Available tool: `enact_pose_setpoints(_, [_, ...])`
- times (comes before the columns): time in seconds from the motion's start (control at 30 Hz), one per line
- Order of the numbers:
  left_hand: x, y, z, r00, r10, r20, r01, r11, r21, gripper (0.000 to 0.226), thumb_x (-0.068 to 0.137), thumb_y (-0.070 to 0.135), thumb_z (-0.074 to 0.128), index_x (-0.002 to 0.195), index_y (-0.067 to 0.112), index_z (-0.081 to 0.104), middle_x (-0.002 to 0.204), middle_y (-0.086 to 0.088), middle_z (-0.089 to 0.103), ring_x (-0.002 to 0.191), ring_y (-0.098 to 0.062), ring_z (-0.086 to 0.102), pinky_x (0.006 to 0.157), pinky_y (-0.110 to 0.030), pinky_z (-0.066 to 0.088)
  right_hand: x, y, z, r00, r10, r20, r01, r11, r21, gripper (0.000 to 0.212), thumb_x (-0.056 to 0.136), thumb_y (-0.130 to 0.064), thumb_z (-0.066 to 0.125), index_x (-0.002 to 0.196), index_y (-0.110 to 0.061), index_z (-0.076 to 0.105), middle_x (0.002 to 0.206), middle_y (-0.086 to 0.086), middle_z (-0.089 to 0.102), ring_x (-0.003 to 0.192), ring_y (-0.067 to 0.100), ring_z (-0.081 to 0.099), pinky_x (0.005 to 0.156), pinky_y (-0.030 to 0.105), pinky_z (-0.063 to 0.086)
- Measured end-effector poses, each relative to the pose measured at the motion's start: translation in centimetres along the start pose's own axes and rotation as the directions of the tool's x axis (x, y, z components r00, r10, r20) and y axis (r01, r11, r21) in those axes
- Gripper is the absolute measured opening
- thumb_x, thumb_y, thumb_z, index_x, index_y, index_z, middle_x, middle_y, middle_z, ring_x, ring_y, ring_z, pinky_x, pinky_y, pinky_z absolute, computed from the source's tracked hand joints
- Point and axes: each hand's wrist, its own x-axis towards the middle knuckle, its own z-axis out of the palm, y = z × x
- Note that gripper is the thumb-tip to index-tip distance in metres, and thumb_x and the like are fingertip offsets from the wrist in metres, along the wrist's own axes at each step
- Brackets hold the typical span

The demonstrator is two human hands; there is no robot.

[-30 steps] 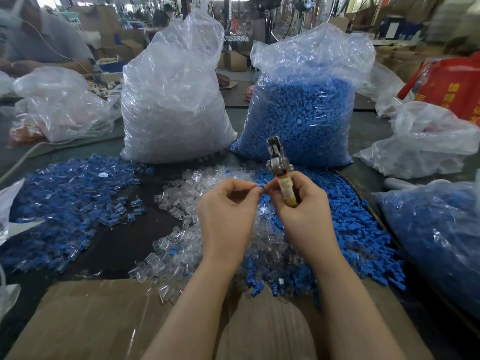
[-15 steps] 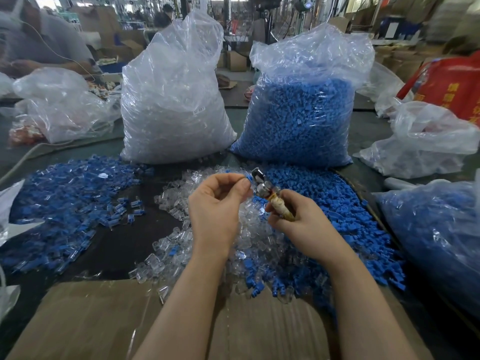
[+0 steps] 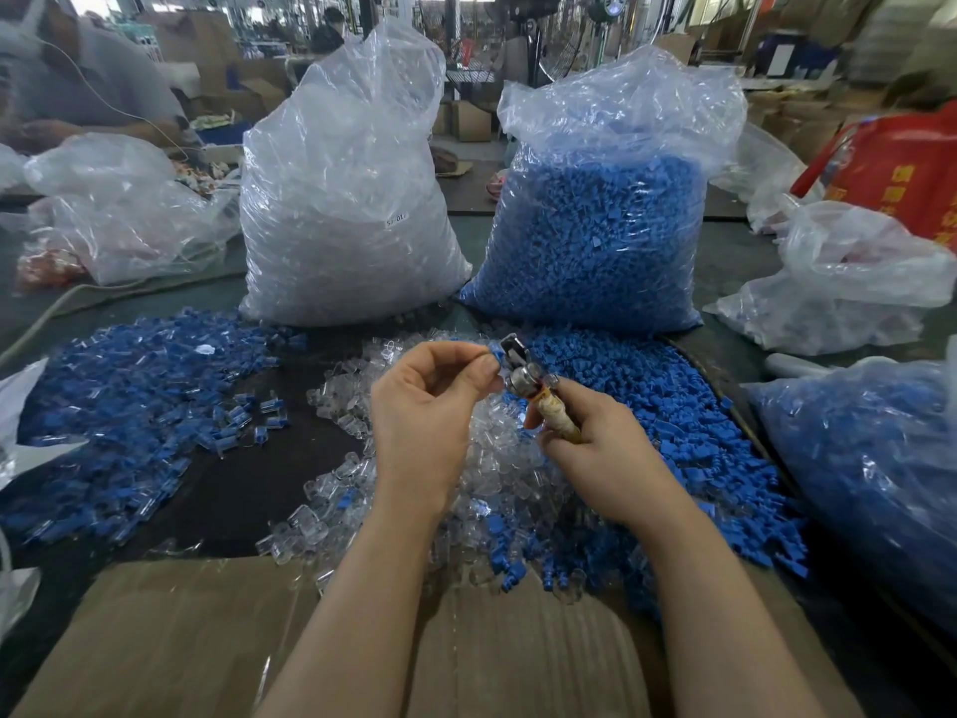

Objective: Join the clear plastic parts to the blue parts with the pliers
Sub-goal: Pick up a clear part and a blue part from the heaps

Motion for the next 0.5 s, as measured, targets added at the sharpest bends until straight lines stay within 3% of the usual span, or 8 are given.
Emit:
enact_pose_setpoints(0.27, [-0.30,-0.07,0.11,0.999,-0.032,0.013,0.032,0.999,-0.015,0.017,0.084,-0.006,0.069,0.082,0.011,0.070,0.071,0.004,0.073,0.066,-0.006,0.068,0.066,-0.016,0.053,0.06,-0.12,-0.12,0.998,0.017,0.062,-0.020,0.999,0.040,0.029,0.083,-0.005,0.057,0.084,-0.034,0.052,0.070,-0.021,0.056,0.056,0.003,0.045,0.056,0.030,0.037])
enact_pose_setpoints(0.4, [-0.39,0.06,0.28,0.998,-0.054,0.009,0.055,0.997,-0.048,0.017,0.084,-0.006,0.069,0.081,0.010,0.070,0.070,0.004,0.072,0.066,-0.006,0.068,0.066,-0.015,0.053,0.02,-0.03,-0.10,0.996,0.038,0.087,-0.043,0.997,0.064,0.025,0.080,-0.008,0.057,0.087,-0.032,0.054,0.068,-0.012,0.053,0.057,0.005,0.044,0.060,0.034,0.040])
enact_pose_setpoints(0.5, [-0.44,0.10,0.25,0.999,-0.049,0.013,0.050,0.998,-0.043,0.017,0.084,-0.006,0.069,0.082,0.010,0.070,0.070,0.004,0.072,0.066,-0.005,0.068,0.065,-0.015,0.053,0.00,-0.11,-0.07,0.996,0.030,0.081,-0.035,0.997,0.062,0.021,0.077,-0.012,0.055,0.086,-0.031,0.053,0.066,-0.015,0.053,0.055,0.004,0.043,0.058,0.033,0.040])
